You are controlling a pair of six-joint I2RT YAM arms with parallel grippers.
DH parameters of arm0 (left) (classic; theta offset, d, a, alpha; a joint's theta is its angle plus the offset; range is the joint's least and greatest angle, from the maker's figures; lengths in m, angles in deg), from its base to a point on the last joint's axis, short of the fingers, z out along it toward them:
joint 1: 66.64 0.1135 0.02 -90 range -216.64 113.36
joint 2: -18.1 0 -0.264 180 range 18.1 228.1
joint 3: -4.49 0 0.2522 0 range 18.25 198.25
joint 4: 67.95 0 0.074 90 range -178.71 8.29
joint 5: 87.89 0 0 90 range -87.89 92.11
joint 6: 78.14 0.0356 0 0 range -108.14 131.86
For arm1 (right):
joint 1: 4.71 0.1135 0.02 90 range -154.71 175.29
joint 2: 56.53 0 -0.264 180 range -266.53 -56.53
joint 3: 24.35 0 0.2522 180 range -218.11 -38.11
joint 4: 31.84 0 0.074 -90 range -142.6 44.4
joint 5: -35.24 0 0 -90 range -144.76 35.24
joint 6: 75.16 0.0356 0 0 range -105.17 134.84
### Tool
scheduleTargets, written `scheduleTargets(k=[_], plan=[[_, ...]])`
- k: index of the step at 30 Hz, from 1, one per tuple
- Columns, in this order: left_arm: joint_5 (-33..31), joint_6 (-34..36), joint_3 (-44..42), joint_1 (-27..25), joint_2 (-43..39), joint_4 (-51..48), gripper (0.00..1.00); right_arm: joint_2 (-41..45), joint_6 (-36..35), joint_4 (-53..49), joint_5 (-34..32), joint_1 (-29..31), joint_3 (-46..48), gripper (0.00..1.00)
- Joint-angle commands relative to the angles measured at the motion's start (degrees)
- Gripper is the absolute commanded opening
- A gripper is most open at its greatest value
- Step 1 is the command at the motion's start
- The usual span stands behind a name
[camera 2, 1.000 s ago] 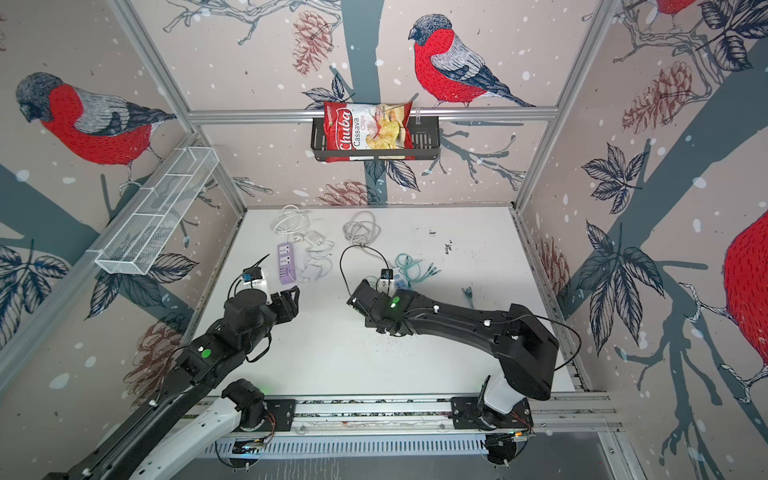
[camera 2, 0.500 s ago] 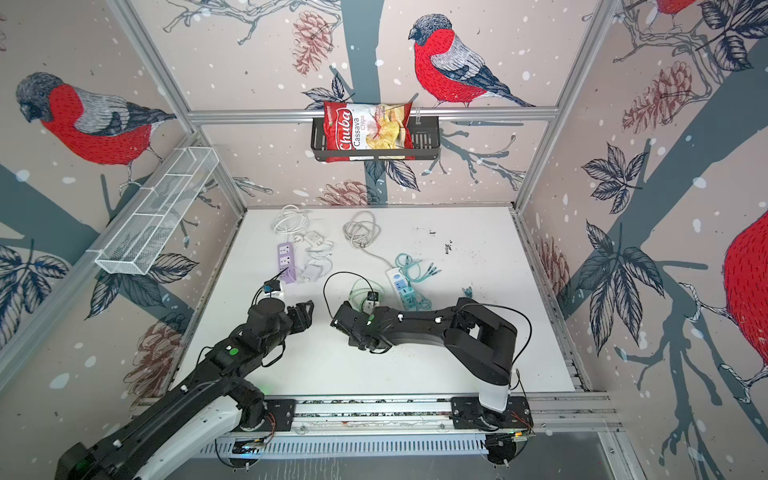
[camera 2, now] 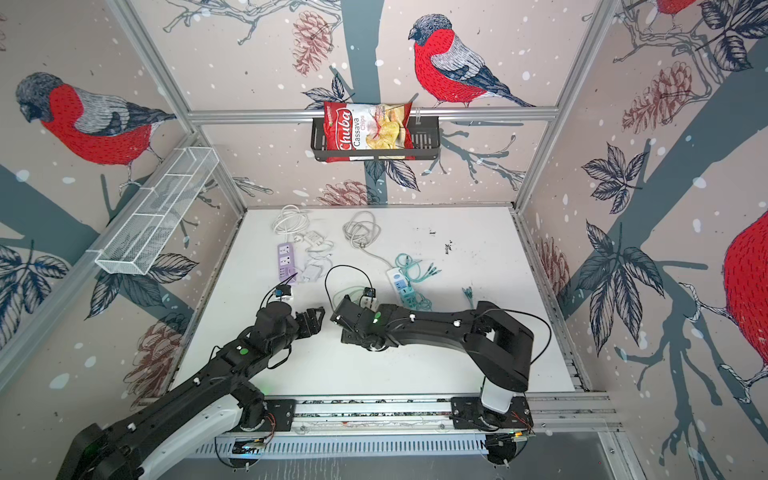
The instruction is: Insert the plug
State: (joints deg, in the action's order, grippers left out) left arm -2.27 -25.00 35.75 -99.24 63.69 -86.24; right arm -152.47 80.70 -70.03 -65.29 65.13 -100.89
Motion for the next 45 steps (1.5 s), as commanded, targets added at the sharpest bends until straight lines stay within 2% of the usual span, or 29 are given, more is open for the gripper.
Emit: scheduleTargets(k=[1, 4, 8, 12, 19, 29, 37, 45], plan=[[0.19, 2.6, 0.28, -4.0, 1.58, 4.53, 0.78, 5.25, -0.43, -1.95, -2.49, -1.02, 3.28, 0.66], [-2.32, 3.52, 0.29, -9.76, 3.36, 6.03, 0.79, 11.51, -0.32, -1.66, -3.52, -2.79, 8.73, 0.67], [-6.11, 1.9, 0.17, -14.32, 5.7, 7.33, 0.78, 17.09, -1.97, -1.09, -3.52, -6.12, 15.06, 0.67], [-6.33, 0.16, 1.0, -16.03, 9.53, 8.95, 0.74, 18.33, -5.1, -1.33, -2.99, -9.42, 18.29, 0.66], [-10.02, -3.14, 7.09, -21.36, 19.66, 8.34, 0.73, 17.68, -9.83, 0.42, -1.36, -13.36, 20.83, 0.65], [-10.77, -10.45, 15.82, -22.32, 33.37, 1.87, 0.73, 19.35, -12.5, 2.94, -0.24, -14.65, 22.81, 0.65], [-11.35, -11.4, 17.23, -22.33, 36.73, 2.8, 0.72, 21.42, -13.48, 2.91, 0.12, -15.82, 23.85, 0.64], [-9.95, -10.6, 19.72, -22.33, 40.93, 3.72, 0.67, 23.9, -14.1, 2.81, 0.41, -17.11, 24.81, 0.64]])
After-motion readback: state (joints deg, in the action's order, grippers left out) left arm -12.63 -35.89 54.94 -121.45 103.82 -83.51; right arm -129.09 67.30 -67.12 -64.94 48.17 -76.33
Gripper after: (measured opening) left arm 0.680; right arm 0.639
